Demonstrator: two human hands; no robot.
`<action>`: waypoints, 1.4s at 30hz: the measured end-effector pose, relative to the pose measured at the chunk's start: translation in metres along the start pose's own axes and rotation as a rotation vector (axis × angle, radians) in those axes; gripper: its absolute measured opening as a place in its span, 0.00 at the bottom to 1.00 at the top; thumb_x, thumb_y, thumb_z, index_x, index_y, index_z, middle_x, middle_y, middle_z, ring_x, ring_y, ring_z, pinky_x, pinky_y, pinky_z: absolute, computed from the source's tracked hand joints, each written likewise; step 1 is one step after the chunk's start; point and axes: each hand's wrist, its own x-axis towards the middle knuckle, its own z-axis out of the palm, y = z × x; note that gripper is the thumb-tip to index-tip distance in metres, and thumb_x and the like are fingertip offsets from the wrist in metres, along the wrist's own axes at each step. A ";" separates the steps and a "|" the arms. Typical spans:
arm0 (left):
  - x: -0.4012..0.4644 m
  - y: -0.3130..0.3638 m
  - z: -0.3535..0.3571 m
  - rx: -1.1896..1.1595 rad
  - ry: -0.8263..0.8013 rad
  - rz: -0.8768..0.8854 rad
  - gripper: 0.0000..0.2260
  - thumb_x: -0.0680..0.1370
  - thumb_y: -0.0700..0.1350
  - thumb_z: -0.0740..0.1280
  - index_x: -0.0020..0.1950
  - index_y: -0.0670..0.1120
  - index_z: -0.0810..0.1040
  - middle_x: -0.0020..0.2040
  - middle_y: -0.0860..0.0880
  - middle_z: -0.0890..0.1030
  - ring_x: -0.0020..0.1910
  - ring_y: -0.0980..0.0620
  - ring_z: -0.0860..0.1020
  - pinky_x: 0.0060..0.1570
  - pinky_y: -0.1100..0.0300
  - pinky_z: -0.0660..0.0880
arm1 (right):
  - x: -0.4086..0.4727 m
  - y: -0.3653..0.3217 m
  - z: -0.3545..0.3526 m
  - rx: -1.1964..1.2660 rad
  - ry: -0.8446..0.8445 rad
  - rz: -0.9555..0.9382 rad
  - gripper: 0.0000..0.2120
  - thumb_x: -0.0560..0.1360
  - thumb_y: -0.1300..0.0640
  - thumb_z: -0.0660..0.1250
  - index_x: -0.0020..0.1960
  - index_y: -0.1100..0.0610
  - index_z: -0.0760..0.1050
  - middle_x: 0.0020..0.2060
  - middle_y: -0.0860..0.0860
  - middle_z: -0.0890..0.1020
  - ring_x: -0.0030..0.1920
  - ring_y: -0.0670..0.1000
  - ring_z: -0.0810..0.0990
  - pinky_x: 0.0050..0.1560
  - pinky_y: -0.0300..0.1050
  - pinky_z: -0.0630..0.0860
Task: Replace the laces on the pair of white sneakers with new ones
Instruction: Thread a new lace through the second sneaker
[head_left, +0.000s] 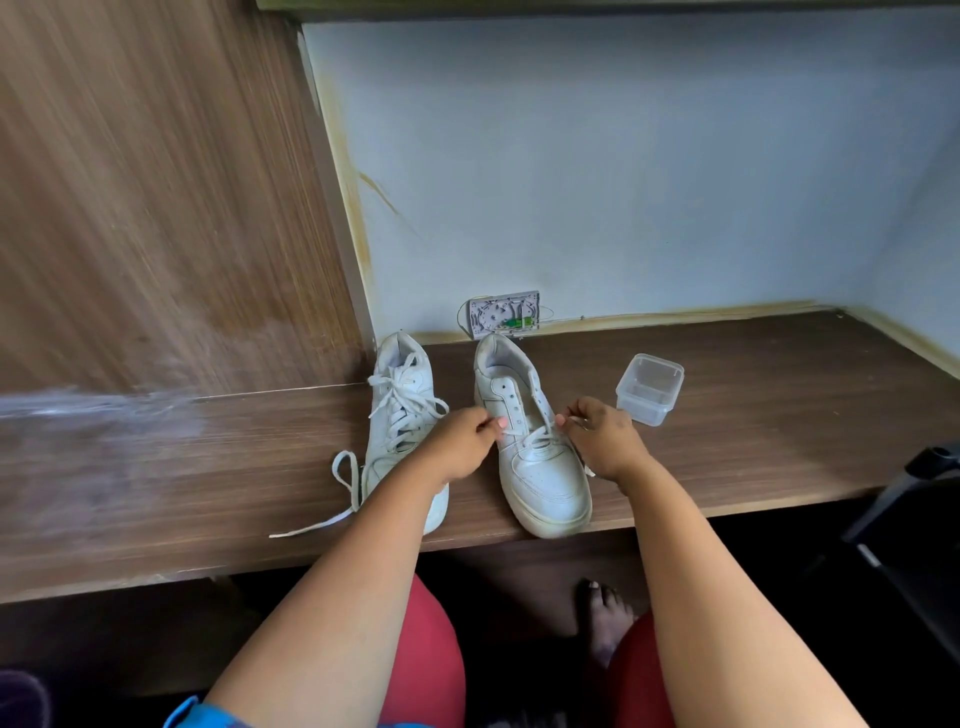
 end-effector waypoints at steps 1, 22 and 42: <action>0.001 -0.001 0.001 0.024 -0.006 -0.002 0.15 0.81 0.53 0.61 0.53 0.42 0.78 0.53 0.48 0.80 0.52 0.48 0.77 0.53 0.55 0.72 | -0.001 -0.002 0.001 -0.010 0.004 -0.013 0.08 0.77 0.47 0.63 0.41 0.47 0.71 0.43 0.50 0.78 0.53 0.55 0.73 0.51 0.49 0.72; 0.007 -0.019 -0.013 -0.533 -0.129 0.078 0.08 0.78 0.32 0.65 0.40 0.42 0.76 0.61 0.46 0.79 0.57 0.51 0.78 0.58 0.60 0.76 | 0.002 -0.002 0.009 0.067 0.133 -0.037 0.08 0.80 0.56 0.62 0.46 0.59 0.71 0.44 0.53 0.79 0.46 0.53 0.76 0.41 0.42 0.67; 0.014 0.018 0.020 0.164 0.415 -0.019 0.19 0.75 0.55 0.67 0.56 0.42 0.74 0.55 0.43 0.77 0.54 0.43 0.77 0.49 0.54 0.74 | -0.002 -0.008 0.028 -0.004 0.133 -0.318 0.20 0.76 0.54 0.68 0.66 0.49 0.70 0.55 0.53 0.77 0.54 0.52 0.77 0.53 0.42 0.71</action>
